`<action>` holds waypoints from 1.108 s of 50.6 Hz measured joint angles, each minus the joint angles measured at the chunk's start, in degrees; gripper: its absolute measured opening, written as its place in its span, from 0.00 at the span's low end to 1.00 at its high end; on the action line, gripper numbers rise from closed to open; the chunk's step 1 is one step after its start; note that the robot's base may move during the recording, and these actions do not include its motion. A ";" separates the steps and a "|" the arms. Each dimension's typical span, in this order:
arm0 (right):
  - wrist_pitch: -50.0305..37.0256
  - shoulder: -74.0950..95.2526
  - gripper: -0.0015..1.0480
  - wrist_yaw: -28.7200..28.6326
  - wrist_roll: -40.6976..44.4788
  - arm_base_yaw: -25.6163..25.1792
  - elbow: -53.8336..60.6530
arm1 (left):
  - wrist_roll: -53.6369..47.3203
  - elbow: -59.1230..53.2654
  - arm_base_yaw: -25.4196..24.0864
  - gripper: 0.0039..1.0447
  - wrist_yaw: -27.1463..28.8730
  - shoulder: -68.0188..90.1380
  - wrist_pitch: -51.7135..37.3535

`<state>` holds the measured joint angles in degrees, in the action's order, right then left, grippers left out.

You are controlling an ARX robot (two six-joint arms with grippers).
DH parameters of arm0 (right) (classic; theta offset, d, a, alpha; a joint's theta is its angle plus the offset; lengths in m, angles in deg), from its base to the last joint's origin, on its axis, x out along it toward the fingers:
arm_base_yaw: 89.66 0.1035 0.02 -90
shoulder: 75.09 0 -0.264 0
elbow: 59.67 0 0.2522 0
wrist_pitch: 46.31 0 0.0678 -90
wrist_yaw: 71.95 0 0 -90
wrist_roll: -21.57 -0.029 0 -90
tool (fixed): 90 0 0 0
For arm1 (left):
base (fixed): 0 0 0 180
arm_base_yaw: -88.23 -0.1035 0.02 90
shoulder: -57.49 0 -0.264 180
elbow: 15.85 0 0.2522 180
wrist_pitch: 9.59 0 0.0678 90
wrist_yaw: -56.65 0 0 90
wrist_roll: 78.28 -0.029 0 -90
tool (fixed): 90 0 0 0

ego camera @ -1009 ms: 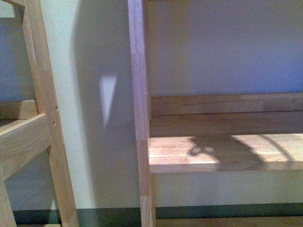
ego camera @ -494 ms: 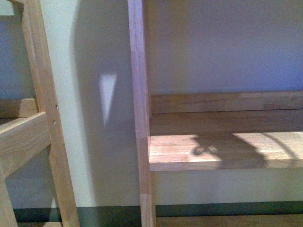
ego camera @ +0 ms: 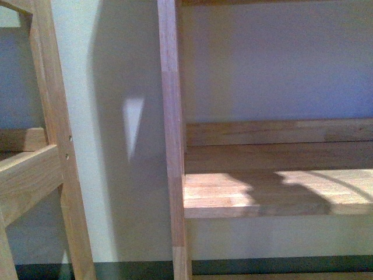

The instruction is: Put away toys

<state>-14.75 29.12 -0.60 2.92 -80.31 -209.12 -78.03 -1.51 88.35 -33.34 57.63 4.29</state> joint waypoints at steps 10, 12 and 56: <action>-4.57 -11.41 1.00 2.14 2.43 1.55 11.37 | 0.00 0.00 0.00 0.95 0.00 0.00 0.00; -4.87 -14.10 1.00 3.72 3.32 1.88 14.23 | 0.00 0.00 0.00 0.95 0.00 0.00 0.00; -22.75 -73.83 1.00 21.07 13.27 3.28 88.21 | 0.00 0.00 0.00 0.95 0.00 0.00 0.00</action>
<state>-37.50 -44.72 20.47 16.18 -77.03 -120.91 -78.03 -1.51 88.35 -33.34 57.63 4.29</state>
